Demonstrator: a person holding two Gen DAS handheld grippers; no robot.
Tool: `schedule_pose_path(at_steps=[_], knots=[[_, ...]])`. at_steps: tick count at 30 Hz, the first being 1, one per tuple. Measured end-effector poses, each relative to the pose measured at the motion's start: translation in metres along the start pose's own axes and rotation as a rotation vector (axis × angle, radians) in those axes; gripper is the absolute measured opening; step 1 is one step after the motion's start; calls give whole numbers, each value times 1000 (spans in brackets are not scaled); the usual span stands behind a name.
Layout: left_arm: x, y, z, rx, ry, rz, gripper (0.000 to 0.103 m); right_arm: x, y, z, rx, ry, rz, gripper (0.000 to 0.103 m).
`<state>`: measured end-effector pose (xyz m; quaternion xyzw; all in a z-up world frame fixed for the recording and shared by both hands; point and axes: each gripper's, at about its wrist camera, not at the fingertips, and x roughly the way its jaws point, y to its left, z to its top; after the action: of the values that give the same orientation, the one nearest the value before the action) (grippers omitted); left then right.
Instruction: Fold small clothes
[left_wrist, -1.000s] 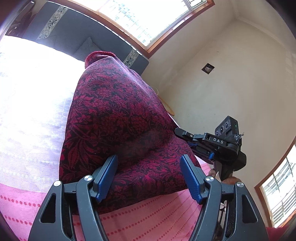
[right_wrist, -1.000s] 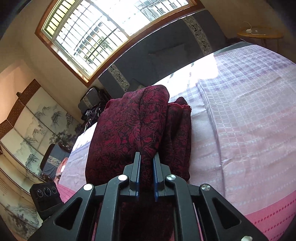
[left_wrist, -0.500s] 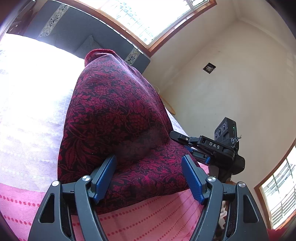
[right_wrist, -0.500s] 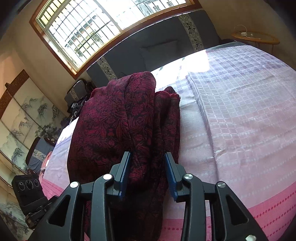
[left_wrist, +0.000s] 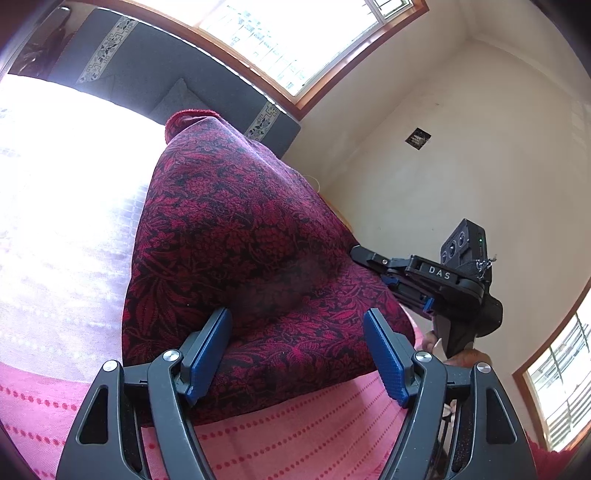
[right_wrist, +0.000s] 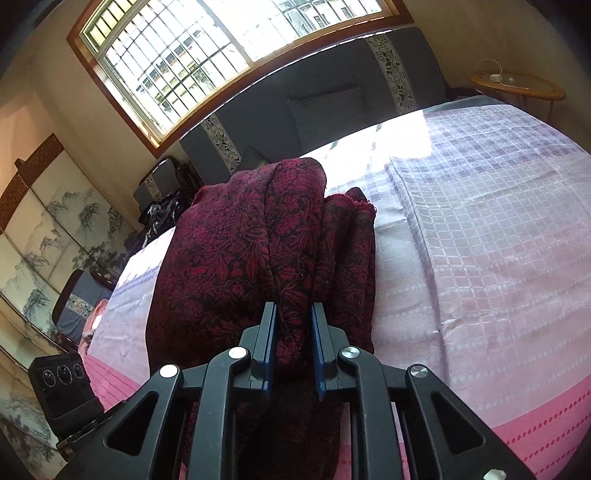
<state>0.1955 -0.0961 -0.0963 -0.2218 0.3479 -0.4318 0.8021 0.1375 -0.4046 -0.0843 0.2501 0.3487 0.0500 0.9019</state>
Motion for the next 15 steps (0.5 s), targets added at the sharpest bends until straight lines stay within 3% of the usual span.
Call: schedule_pose_path(at_steps=[2,6,11,12,14,15], knots=[[2,-2,0,9,7,3,76,-15,-1,6,7,-60,10,6],[5,-2,1,15,22,24,78,14,-21,-13,48,32,-11,5],[8,-4,3,30,32,45,80,5,-23,-16,89,-9,41,14],[9,-4,2,32,32,49,80,1,-21,-14,91,-20,36,18],[10,-5,1,37,33,57,80,-5,-15,-10,79,-30,32,37],[11,-6,1,42,35,64,80,-5,-11,-9,68,-26,34,54]])
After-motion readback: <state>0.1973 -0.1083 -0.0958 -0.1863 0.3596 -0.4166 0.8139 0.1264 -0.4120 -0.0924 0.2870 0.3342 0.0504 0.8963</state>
